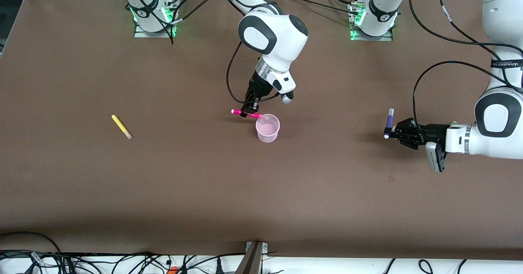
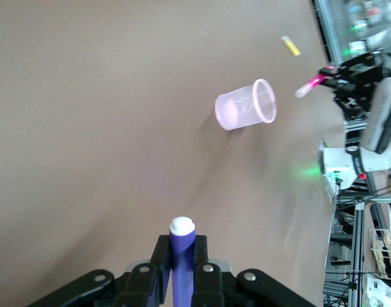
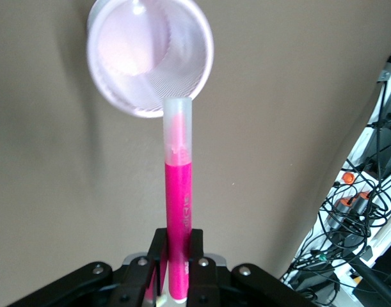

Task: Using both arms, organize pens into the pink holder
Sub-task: 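Carry the pink marker over the pink cup with the right gripper, then open the right gripper to drop the pink marker into the cup, then withdraw the right gripper while the left gripper carries the purple marker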

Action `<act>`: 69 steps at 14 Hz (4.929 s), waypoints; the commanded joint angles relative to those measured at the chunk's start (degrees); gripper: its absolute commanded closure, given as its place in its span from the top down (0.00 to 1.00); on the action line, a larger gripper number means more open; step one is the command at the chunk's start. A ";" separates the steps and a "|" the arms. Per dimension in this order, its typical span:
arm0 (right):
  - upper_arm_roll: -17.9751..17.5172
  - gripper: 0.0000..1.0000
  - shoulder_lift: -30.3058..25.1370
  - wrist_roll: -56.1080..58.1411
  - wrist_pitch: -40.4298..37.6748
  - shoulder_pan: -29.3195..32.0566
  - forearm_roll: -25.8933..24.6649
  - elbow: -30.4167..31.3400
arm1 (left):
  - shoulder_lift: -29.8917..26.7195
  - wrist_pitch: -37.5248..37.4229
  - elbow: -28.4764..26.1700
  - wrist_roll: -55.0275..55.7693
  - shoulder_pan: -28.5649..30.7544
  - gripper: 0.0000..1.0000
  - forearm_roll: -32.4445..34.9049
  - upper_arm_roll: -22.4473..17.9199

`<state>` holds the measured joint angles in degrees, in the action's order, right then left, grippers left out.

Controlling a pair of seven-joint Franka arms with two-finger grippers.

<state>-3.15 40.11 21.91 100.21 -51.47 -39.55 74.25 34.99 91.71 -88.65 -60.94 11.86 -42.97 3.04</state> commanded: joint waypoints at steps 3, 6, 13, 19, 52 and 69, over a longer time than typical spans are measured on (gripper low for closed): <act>0.87 0.00 3.30 2.70 -2.74 -1.97 -1.06 -2.35 | 2.97 -6.26 0.94 -12.60 1.14 0.00 -10.10 0.12; 0.87 0.00 6.29 2.79 -3.44 -2.67 -1.84 -5.60 | 3.07 -9.34 0.94 -22.16 0.89 0.00 -12.05 0.30; 1.66 0.00 8.49 -1.43 -2.73 -4.25 -3.43 -7.18 | 2.89 -14.80 1.02 -32.57 1.58 0.00 -19.51 1.61; 1.75 0.00 10.08 -4.68 -1.24 -4.61 -4.40 -7.80 | 2.98 -15.15 1.99 -42.75 0.79 0.00 -24.09 2.23; 2.89 0.99 -0.70 1.10 -0.71 3.53 6.63 -7.80 | 2.28 -9.72 10.43 -45.76 -5.08 0.00 -32.44 4.60; 27.23 0.99 -21.46 -0.69 -16.71 33.98 52.12 3.68 | 1.31 27.70 -2.83 -45.85 -30.83 0.00 -32.00 5.22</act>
<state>22.78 23.55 26.09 83.30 -16.64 10.34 70.73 37.49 114.49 -88.44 -104.93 -15.96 -73.92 8.91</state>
